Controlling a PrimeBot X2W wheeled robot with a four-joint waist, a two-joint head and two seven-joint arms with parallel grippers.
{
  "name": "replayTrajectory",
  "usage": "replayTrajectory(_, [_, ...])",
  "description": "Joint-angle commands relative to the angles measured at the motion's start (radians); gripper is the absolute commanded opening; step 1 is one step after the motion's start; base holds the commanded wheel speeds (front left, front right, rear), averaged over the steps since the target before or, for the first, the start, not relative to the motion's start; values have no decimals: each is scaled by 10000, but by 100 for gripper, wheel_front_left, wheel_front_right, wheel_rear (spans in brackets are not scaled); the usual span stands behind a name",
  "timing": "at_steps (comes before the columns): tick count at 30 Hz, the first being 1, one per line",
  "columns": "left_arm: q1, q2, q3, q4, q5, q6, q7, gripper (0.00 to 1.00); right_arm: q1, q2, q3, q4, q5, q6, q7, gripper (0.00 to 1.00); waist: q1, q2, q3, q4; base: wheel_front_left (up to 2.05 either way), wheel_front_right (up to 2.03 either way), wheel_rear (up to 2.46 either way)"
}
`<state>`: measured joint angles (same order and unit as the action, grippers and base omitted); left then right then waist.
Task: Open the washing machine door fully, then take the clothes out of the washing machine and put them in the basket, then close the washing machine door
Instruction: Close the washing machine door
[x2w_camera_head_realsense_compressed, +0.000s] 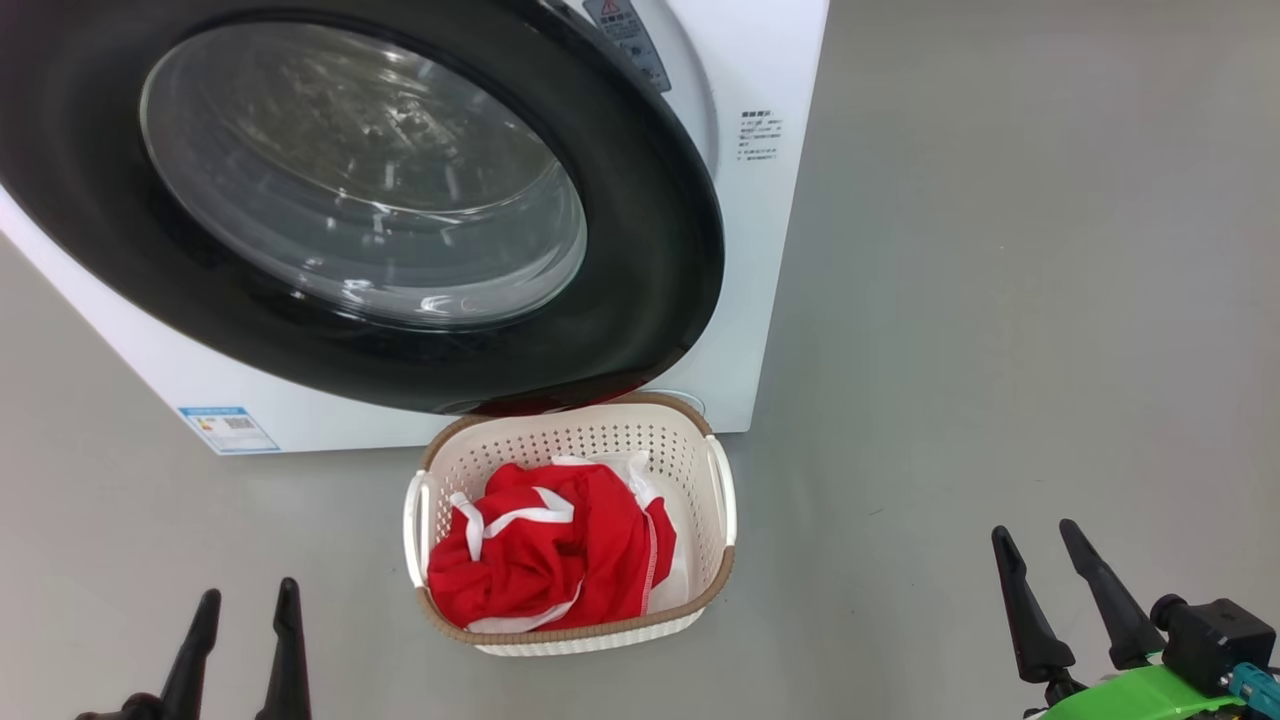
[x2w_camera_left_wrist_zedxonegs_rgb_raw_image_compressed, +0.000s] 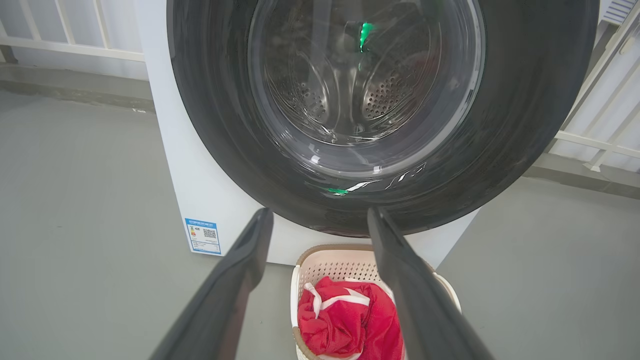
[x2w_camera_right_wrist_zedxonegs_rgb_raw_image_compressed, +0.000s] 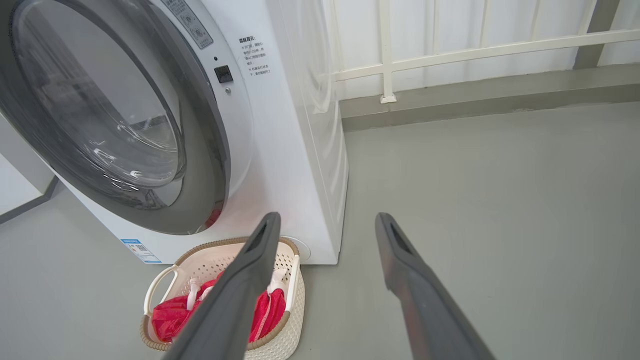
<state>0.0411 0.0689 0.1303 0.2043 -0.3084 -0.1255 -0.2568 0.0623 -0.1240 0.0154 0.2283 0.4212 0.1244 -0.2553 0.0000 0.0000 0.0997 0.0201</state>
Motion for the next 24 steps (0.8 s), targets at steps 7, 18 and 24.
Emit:
replayTrajectory(7, [-429, -95, -65, -236, 117, -52, -49, 100, -689, -232, 661, -291, 125, 63, -65, 0, 0, 0, 143, 406, 0, 0, 0])
replayTrajectory(18, [-738, -180, -639, -164, -103, -52, -49, 100, -2267, -340, 1497, -77, 287, 63, -65, 0, 0, 0, 469, 1264, 0, 0, 0])
replayTrajectory(24, [-992, -184, -835, -180, -431, -52, -49, 100, -3360, -417, 1924, 187, 324, 63, -65, 0, 0, 0, 807, 1784, 0, 0, 0])
